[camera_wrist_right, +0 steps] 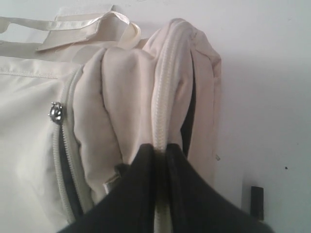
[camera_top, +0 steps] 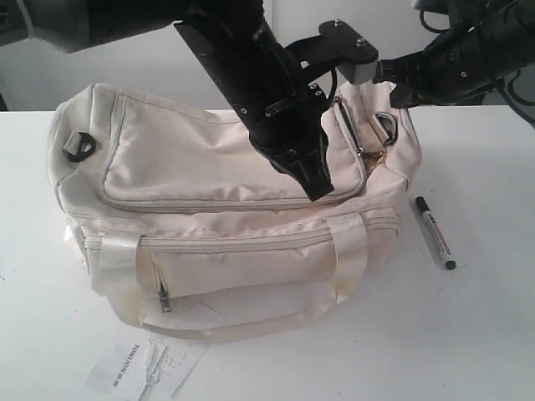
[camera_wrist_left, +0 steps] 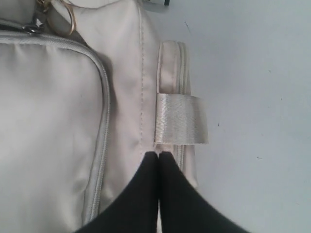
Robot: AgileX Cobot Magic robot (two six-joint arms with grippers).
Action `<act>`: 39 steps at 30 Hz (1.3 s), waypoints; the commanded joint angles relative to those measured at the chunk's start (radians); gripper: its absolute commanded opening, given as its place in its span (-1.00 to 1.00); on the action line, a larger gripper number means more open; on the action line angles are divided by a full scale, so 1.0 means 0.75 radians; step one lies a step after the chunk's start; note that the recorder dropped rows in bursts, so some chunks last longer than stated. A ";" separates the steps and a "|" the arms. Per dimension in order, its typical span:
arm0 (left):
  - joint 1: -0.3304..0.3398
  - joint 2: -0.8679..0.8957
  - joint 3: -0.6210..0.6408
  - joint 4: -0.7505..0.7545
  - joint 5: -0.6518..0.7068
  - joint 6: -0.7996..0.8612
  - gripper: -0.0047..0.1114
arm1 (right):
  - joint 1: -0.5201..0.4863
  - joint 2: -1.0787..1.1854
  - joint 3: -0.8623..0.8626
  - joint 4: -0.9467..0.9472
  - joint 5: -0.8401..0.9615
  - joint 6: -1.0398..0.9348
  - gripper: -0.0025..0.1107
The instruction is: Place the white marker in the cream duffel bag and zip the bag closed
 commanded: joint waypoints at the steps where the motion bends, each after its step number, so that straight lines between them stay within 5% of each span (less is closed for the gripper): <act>1: 0.003 -0.038 -0.009 0.016 0.026 -0.016 -0.92 | -0.006 0.001 -0.008 0.009 0.145 -0.005 -0.96; 4: 0.003 -0.030 -0.001 0.038 0.014 0.010 -0.82 | -0.006 -0.012 -0.008 0.009 0.220 -0.013 -0.96; 11: 0.000 0.002 -0.001 0.004 -0.090 0.213 -0.15 | -0.006 -0.076 -0.008 0.009 0.274 -0.026 -0.96; 20: -0.048 0.147 -0.001 -0.155 -0.325 0.648 0.13 | -0.006 -0.073 -0.008 0.011 0.357 -0.028 -0.96; 27: -0.051 0.212 -0.001 -0.113 -0.501 0.849 0.14 | -0.006 -0.073 -0.008 0.009 0.357 -0.048 -0.96; 33: -0.051 0.212 -0.001 0.036 -0.466 0.849 0.14 | -0.006 -0.073 -0.008 0.006 0.357 -0.048 -0.96; 39: -0.051 0.268 -0.001 -0.005 -0.643 0.849 0.07 | -0.006 -0.073 -0.008 0.006 0.363 -0.057 -0.96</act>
